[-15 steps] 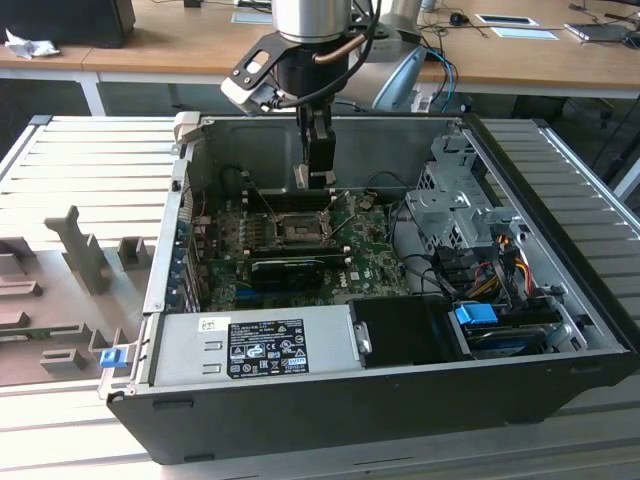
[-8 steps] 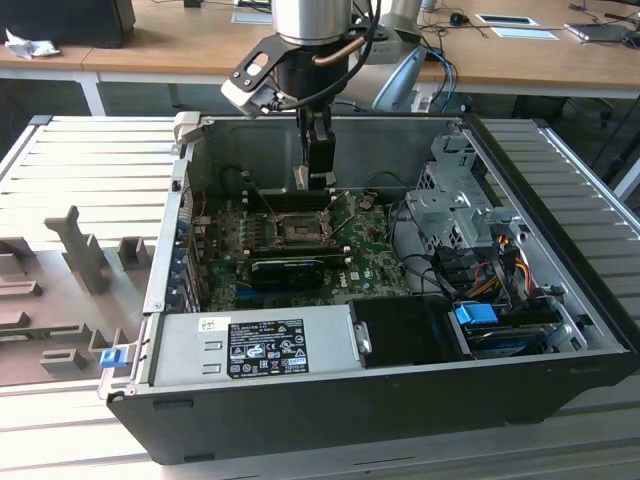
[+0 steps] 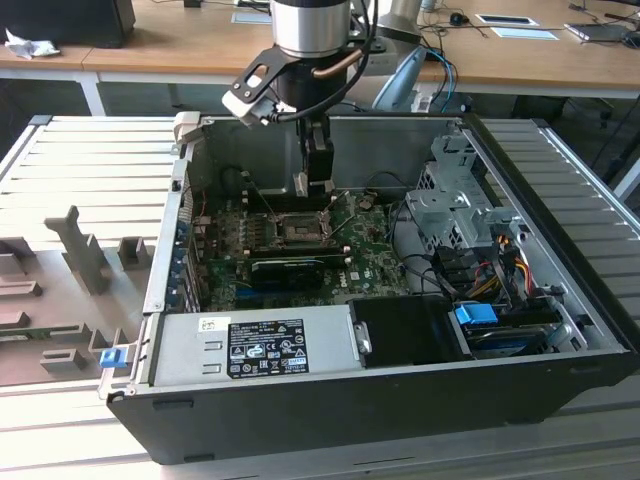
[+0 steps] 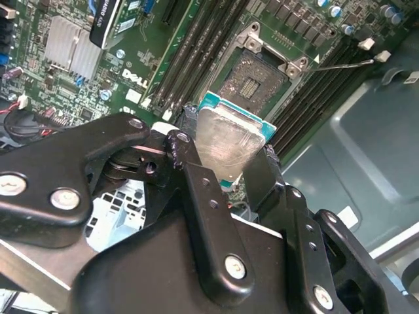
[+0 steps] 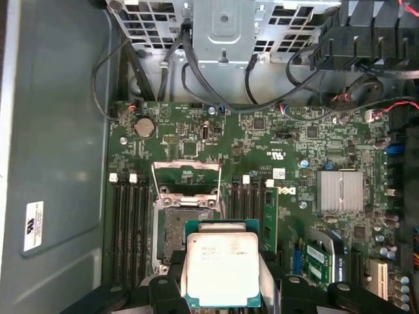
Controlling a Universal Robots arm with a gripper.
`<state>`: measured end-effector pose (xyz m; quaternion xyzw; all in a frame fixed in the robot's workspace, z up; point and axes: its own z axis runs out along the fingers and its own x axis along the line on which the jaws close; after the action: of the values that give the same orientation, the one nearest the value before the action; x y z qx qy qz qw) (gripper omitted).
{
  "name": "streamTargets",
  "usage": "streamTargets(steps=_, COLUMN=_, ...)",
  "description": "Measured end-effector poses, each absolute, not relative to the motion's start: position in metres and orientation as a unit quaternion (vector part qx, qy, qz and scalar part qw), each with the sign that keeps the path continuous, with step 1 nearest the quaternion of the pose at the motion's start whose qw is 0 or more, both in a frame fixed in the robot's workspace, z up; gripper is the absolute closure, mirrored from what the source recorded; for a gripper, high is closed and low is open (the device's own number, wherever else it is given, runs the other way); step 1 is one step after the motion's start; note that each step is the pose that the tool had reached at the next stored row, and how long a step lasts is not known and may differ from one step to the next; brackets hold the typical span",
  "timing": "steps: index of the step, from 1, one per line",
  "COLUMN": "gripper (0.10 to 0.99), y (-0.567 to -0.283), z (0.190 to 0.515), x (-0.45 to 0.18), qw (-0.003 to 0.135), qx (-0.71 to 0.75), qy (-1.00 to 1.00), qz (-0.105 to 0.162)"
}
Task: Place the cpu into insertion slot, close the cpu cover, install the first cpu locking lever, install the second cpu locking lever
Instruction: 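Place the cpu into insertion slot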
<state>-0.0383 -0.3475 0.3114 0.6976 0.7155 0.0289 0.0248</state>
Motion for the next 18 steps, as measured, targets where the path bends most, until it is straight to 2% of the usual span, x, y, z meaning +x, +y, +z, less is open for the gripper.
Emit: streamTargets(steps=18, gripper=0.557, y=-0.347, z=0.291, x=-0.038, qw=0.024, qx=0.698, qy=0.715, qz=0.028)
